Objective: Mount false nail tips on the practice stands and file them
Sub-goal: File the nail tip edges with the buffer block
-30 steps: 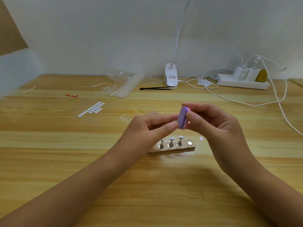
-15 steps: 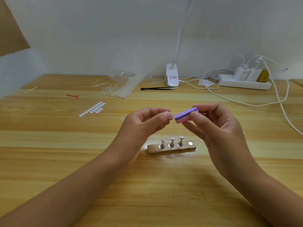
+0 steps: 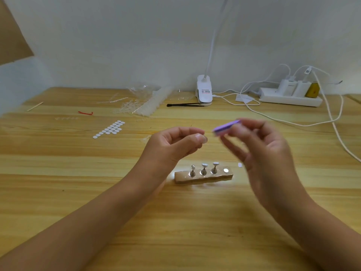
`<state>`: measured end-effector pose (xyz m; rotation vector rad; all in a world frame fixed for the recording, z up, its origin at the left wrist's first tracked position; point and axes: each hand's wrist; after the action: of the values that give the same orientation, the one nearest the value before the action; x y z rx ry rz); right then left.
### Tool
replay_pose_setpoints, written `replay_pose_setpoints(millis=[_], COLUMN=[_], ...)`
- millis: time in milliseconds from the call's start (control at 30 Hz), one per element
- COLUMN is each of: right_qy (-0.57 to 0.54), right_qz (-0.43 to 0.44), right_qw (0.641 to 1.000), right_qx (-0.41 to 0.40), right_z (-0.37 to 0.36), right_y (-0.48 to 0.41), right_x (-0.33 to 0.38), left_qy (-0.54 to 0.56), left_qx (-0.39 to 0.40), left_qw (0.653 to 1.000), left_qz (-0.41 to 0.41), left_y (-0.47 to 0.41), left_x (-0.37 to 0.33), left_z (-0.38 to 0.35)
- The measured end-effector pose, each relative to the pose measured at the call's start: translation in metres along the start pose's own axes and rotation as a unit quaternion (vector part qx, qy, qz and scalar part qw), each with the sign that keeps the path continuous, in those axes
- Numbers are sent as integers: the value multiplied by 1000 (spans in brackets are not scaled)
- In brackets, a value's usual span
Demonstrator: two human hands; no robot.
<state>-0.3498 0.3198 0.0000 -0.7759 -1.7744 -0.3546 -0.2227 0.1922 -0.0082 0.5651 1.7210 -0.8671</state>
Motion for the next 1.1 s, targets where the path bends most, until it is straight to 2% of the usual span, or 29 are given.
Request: replay_pose_setpoints(millis=[33,67,133,167,233,267,300,333,367,433,467,533,633,833,933,1100], right_qy=[-19,7,205,342,561,628,664,671,653,569,534,490,452,436,432,479], right_qz=[12,27,63,79,95,82,59,44,55,133,175,226,215,185,183,165], right_qw=[999,998,974,933,817,769,741,737,754,812,826,839,861,875,877,860], right_qx=[-30,-54,-79,-84,-90,-86,-79,-66,-45,11,40,77,86,99,107,60], right_z=[7,16,37,47,61,63,62,59,56,45,38,26,14,10,11,29], right_y=[-5,-11,-24,-30,-40,-42,-41,-39,-36,-28,-22,-12,-2,-1,-2,-15], right_x=[6,13,22,23,19,14,11,9,8,10,12,11,8,8,10,22], left_qy=[-6,-10,-10,-8,-7,-9,-10,-12,-13,-17,-23,-46,-87,-108,-123,-148], left_qx=[5,11,24,32,49,55,59,61,61,58,56,56,61,85,91,56], left_qw=[1000,1000,1000,999,999,998,998,998,998,998,998,997,994,990,988,985], left_qz=[-5,-8,-9,-6,4,10,13,16,17,19,19,17,15,18,-11,-65], left_y=[0,0,1,1,2,2,3,4,4,4,4,4,4,4,4,4], left_x=[-1,-2,-3,-3,-3,-3,-2,-2,-1,0,0,1,1,0,-2,-5], left_z=[1,2,4,4,3,2,1,1,0,0,-1,0,0,1,2,3])
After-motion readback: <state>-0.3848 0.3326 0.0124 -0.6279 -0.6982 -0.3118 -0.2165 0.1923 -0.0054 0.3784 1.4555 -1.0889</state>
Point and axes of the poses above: each hand's wrist, its own y-axis away from the middle knuckle, its own z-axis out of the back of the hand, x = y × z, and after that the axes turned 9 degrees about -z, right-handed
